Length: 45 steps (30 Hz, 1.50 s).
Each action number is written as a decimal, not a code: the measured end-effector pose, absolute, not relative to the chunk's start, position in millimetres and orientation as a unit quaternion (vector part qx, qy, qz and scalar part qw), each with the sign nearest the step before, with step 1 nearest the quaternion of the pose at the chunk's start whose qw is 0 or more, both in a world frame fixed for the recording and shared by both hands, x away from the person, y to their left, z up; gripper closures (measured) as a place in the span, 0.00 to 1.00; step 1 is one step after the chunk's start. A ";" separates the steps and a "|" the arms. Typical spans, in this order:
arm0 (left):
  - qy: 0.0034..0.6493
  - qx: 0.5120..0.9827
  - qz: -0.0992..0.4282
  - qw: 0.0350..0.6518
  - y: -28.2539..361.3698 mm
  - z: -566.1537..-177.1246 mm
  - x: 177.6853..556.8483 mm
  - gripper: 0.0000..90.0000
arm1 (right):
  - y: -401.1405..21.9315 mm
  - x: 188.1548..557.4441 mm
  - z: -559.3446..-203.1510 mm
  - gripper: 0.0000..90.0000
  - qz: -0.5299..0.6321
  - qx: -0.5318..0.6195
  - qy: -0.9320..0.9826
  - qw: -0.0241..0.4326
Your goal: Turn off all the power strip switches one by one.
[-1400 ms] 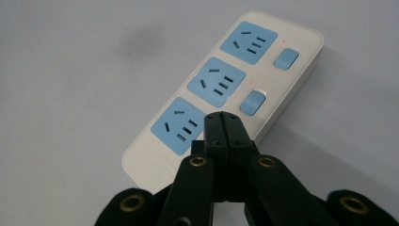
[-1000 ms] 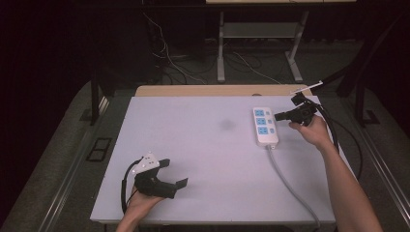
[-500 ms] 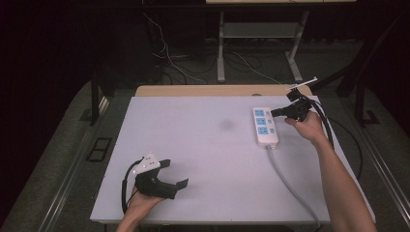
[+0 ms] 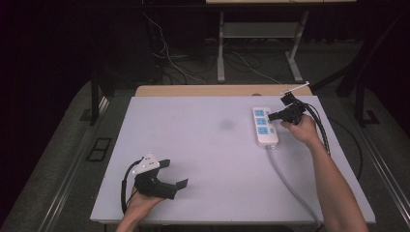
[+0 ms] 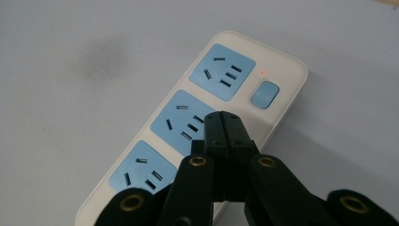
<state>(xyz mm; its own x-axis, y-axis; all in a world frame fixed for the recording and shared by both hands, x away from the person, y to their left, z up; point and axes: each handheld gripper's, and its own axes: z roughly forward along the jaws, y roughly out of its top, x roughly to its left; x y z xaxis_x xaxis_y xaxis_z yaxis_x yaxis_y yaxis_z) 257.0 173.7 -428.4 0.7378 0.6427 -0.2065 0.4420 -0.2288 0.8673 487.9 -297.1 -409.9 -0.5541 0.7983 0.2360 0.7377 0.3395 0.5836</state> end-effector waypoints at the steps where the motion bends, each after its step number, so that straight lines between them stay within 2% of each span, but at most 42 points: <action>1: 0.348 0.777 0.098 0.514 173.8 -428.4 256.8 0.00 | -296.6 488.2 -410.9 1.00 0.330 0.472 0.816 0.045; 9: 0.349 0.777 0.097 0.514 174.2 -428.6 257.0 0.00 | -301.3 487.9 -419.5 1.00 0.344 0.478 0.807 0.038; 25: 0.347 0.780 0.098 0.511 173.0 -428.9 256.5 0.00 | -304.3 484.0 -422.3 1.00 0.356 0.475 0.803 0.054; 29: 0.346 0.782 0.098 0.510 172.9 -429.1 257.2 0.00 | -306.8 485.1 -423.5 1.00 0.363 0.481 0.797 0.043; 34: 0.345 0.783 0.096 0.508 172.5 -429.7 257.5 0.00 | -305.7 483.8 -423.5 1.00 0.358 0.480 0.798 0.062; 45: 0.346 0.782 0.097 0.509 173.0 -429.2 256.6 0.00 | -304.1 482.3 -423.5 1.00 0.356 0.487 0.795 0.067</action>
<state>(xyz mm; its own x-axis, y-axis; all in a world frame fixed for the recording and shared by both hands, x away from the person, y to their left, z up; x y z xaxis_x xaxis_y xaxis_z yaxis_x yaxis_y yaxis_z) 256.6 173.0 -429.2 0.7420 0.6395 -0.2012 0.4428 -0.2421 0.8633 482.3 -304.1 -423.5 -0.5170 0.8217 0.2398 0.7258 0.2723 0.6317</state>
